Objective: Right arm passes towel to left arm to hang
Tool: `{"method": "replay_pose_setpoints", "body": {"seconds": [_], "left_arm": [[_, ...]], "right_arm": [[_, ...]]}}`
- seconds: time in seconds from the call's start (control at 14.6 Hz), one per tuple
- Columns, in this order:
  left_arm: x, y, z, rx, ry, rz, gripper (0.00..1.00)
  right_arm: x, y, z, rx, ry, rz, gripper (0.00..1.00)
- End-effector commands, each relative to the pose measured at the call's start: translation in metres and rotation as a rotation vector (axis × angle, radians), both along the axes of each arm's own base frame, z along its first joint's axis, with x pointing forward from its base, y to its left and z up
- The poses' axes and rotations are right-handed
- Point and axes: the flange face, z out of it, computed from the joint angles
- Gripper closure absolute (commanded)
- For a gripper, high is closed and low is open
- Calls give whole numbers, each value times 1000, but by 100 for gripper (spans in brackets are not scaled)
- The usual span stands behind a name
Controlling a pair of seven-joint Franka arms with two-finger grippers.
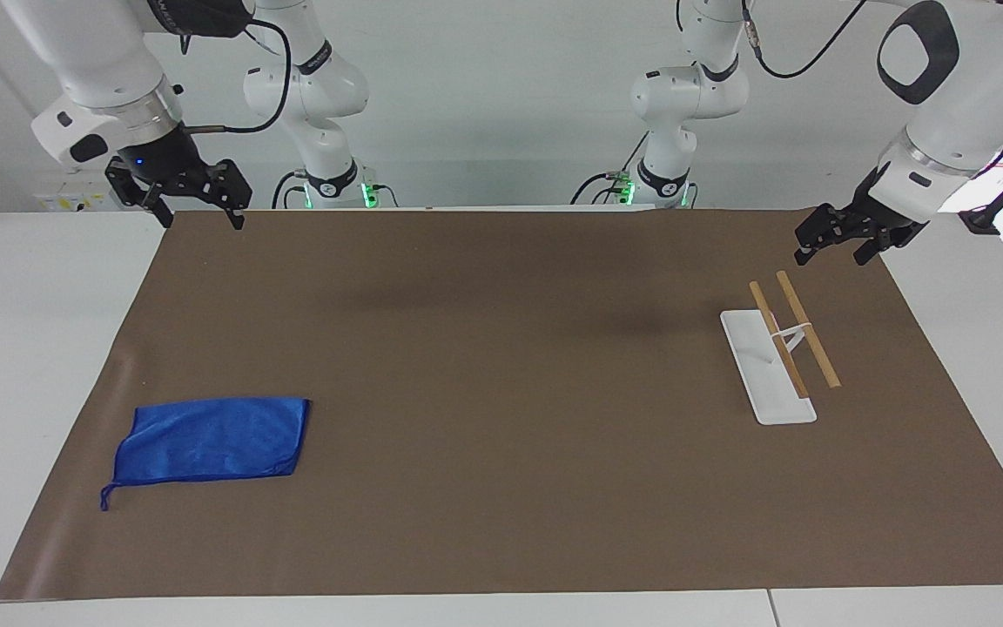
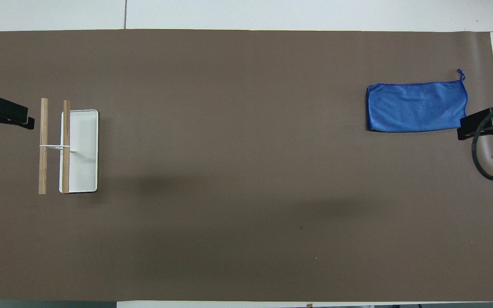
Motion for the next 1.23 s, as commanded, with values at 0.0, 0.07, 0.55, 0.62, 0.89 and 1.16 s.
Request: {"method": "replay_pose_setpoints", "body": {"seconds": [0.0,0.07,0.55,0.62,0.89,1.16], "left_arm": [[-6,4,3,16,4,-6,0],[-6,4,3,16,4,-6,0],[-6,4,3,16,4,-6,0],[-6,4,3,16,4,-6,0],[-6,4,3,16,4,-6,0],[-6,4,3,16,4,-6,0]], "right_arm": [[1,-1,4,-21,3,21,0],[1,-2,3,-21,4,19,0],[2,1,-8,-21,-48,24,0],[2,1,-7,-22,-53,27,0],[-10,-15,-19,-16,-5,7,0],[9,-57,-85,-15,-214,-54,0]]}}
